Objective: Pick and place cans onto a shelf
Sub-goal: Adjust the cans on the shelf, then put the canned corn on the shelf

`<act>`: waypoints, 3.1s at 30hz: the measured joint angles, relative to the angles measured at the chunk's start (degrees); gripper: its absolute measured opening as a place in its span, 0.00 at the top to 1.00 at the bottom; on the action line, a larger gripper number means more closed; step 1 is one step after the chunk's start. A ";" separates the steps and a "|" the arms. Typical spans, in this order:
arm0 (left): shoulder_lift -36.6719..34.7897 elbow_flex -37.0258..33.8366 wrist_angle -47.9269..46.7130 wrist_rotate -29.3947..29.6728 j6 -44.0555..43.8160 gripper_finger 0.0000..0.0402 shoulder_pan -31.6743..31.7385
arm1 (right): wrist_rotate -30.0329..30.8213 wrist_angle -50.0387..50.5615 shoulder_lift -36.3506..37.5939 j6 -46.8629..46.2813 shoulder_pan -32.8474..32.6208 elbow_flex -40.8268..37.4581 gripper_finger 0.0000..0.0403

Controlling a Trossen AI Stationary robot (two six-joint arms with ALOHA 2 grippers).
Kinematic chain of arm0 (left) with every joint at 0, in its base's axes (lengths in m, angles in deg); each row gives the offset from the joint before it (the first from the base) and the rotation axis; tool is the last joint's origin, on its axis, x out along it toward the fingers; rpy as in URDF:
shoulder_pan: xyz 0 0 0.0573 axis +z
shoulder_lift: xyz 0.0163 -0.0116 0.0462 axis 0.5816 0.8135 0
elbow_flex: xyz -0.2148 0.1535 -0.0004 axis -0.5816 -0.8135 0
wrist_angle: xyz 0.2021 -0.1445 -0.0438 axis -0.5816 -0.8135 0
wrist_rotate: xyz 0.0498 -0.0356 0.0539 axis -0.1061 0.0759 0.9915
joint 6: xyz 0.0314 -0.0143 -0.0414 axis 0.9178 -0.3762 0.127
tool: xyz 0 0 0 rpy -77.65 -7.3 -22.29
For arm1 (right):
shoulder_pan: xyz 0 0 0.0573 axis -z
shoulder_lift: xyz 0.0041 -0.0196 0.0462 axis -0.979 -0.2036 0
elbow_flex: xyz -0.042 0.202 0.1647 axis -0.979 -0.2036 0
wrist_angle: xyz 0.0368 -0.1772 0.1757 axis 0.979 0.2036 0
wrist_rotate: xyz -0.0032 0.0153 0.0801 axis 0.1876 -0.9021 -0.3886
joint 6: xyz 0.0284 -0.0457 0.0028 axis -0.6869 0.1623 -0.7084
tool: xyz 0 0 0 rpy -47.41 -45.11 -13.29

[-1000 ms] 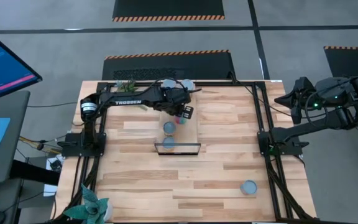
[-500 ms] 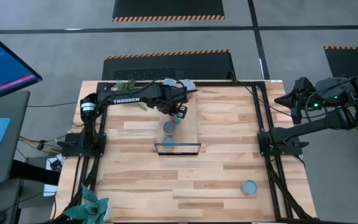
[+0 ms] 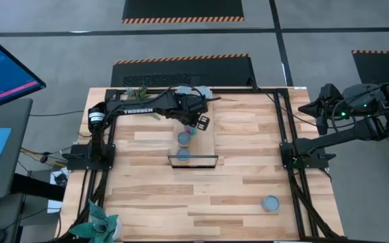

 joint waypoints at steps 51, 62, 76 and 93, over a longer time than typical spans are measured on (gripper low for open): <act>-0.28 1.25 -9.11 4.01 1.48 0.89 -0.31 | -1.29 0.02 0.02 -0.04 0.00 0.00 0.93; -0.39 14.28 -12.18 10.33 24.65 0.89 -5.56 | -0.79 -0.02 0.07 3.30 0.00 -4.23 0.94; -4.81 14.28 -29.82 19.55 25.35 0.89 -15.32 | -17.90 -11.15 -3.94 3.44 -0.07 -28.40 0.91; -8.42 13.49 -31.73 27.32 24.94 0.89 -22.30 | -39.98 -24.46 -12.41 -9.03 -15.57 -47.28 0.62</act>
